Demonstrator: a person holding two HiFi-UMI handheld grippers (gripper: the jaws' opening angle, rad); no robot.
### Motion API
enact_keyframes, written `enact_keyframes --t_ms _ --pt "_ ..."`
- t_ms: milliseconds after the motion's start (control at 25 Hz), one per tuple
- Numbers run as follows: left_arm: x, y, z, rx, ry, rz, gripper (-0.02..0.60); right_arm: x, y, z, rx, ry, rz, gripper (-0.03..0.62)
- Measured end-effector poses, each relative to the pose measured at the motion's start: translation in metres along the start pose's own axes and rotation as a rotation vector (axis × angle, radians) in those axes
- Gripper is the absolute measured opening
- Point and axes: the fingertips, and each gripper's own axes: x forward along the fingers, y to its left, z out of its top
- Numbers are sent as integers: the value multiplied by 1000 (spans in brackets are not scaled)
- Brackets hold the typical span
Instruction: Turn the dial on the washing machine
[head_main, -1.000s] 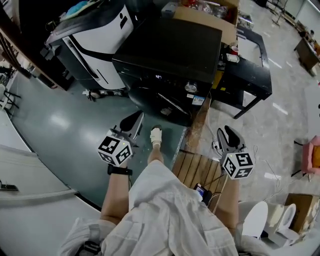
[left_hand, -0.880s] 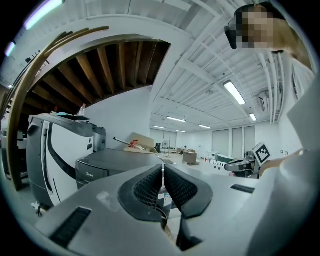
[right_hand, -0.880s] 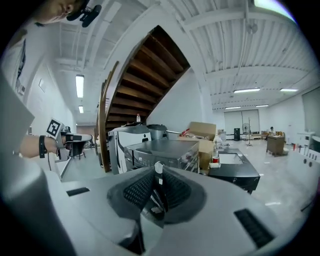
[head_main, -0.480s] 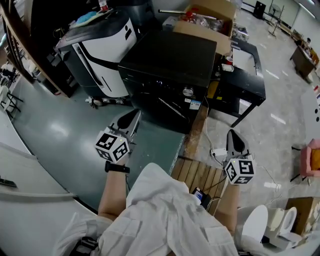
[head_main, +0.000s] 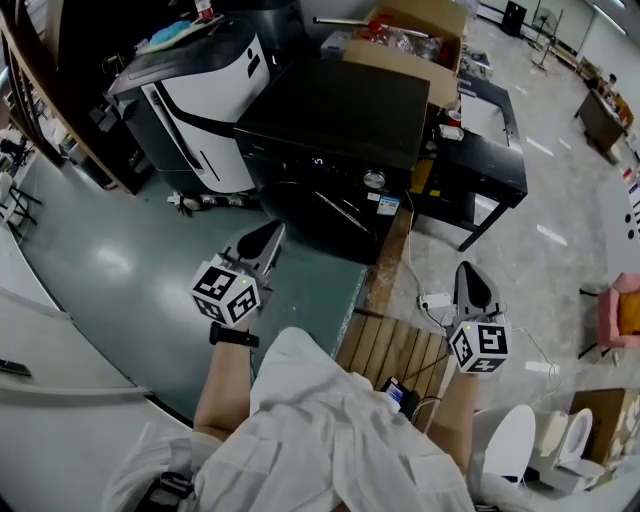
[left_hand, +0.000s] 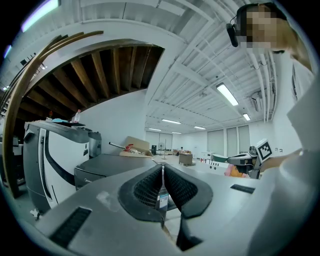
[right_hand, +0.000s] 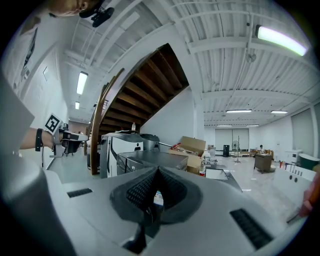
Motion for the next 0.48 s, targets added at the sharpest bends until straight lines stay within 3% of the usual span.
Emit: enact_keyframes --t_ms 480 --pt "-15 14 -14 -36 -2 20 17 -2 17 -2 -5 3 -2 0"
